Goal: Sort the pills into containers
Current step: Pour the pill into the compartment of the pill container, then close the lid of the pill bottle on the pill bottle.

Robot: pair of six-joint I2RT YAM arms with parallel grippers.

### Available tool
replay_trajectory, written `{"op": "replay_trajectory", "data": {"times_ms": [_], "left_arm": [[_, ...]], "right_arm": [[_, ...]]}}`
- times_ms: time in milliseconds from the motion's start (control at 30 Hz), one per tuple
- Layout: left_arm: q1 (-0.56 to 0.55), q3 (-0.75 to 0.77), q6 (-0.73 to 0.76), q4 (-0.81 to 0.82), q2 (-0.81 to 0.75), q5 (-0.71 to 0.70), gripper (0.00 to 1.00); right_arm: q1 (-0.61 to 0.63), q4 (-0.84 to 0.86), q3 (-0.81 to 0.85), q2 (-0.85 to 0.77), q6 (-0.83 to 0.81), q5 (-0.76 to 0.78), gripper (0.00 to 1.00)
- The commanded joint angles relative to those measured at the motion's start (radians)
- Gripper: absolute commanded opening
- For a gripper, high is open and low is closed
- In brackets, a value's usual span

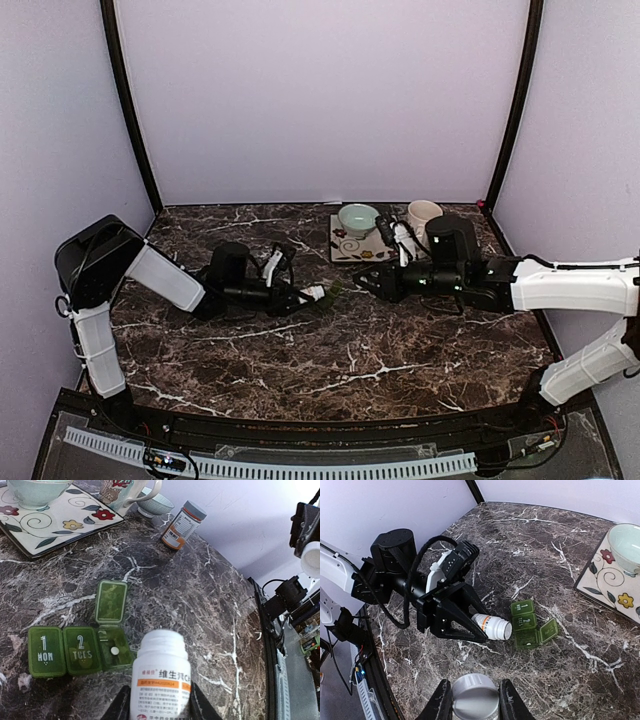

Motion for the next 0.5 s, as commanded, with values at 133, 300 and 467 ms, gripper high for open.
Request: {"op": "replay_trajectory", "data": {"times_ms": [133,300,467], "left_arm": [[0.046,-0.04,-0.164,0.197,-0.108,0.235,0.0],[0.048,-0.031,-0.25,0.256,-0.132,0.336,0.0],[0.048,-0.029,-0.34,0.316,-0.162,0.399,0.0]], "right_arm": [[0.01,0.01,0.059,0.011,-0.026,-0.073,0.06],[0.031,-0.014,0.089,0.014,-0.043,-0.082,0.06],[0.053,-0.023,0.113,0.001,-0.043,-0.081,0.06]]}}
